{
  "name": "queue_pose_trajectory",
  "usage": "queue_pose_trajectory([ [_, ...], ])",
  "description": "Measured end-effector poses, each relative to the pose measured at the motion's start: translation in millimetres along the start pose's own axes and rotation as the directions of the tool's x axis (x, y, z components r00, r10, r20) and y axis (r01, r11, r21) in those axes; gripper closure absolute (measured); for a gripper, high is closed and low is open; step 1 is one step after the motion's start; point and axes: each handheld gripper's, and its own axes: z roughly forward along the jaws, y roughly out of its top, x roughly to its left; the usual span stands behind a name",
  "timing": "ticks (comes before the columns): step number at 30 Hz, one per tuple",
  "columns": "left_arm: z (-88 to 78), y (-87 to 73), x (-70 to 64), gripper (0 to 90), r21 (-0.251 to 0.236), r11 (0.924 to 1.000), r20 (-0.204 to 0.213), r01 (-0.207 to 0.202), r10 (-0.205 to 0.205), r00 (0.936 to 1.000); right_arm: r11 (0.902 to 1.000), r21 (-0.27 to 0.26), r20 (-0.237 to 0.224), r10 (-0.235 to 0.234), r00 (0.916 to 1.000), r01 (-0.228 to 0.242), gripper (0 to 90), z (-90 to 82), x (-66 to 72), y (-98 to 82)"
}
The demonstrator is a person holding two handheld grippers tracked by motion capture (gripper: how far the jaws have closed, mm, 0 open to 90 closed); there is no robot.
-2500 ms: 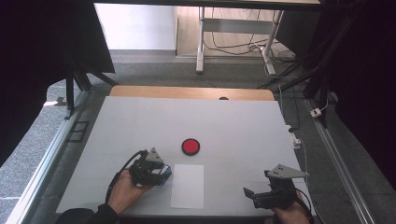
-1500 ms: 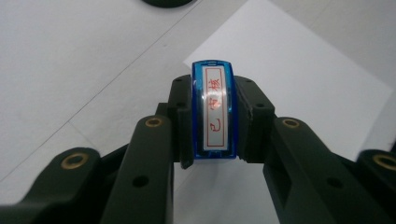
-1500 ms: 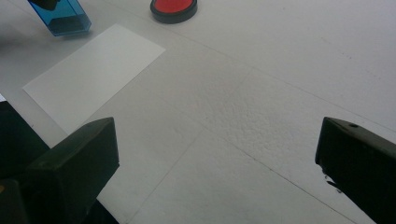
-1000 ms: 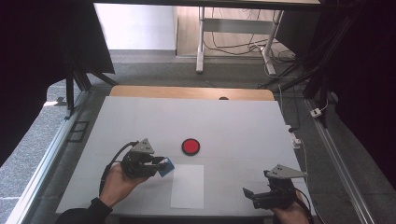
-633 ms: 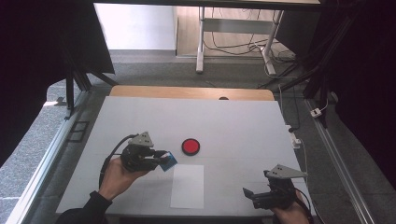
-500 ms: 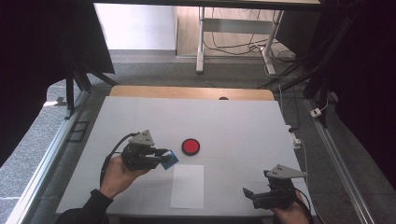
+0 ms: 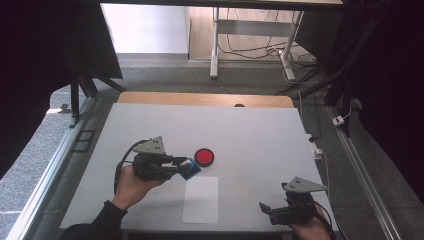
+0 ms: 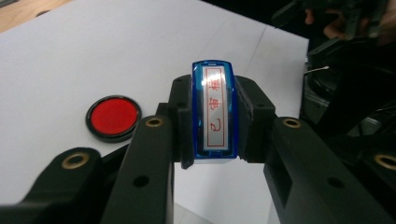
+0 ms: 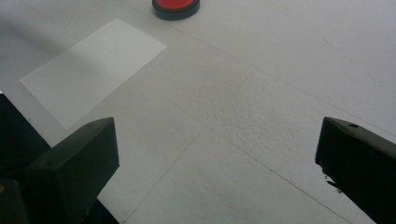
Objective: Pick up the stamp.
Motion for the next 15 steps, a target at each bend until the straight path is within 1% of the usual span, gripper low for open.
queue_pose_trajectory([
  [6, 0.9, 2.7, -5.1, 70.1, -0.007, 0.9996, 0.005, -0.026, 0.026, 0.9996, 0.9999, -0.004, -0.004, 0.011, 0.9999, -0.011, 0.0, -0.2, -0.6, 0.0],
  [10, 0.4, 4.6, -8.2, 70.1, -0.019, 0.9991, 0.017, -0.037, 0.037, 0.9992, 1.0, -0.003, -0.008, 0.007, 0.9999, -0.007, 0.0, -0.2, -0.8, 0.1],
  [15, 0.6, 6.6, -12.3, 70.1, -0.026, 0.998, 0.019, -0.057, 0.058, 0.9982, 1.0, 0.0, -0.009, 0.01, 0.9999, -0.01, 0.0, 0.1, -0.9, 0.1],
])
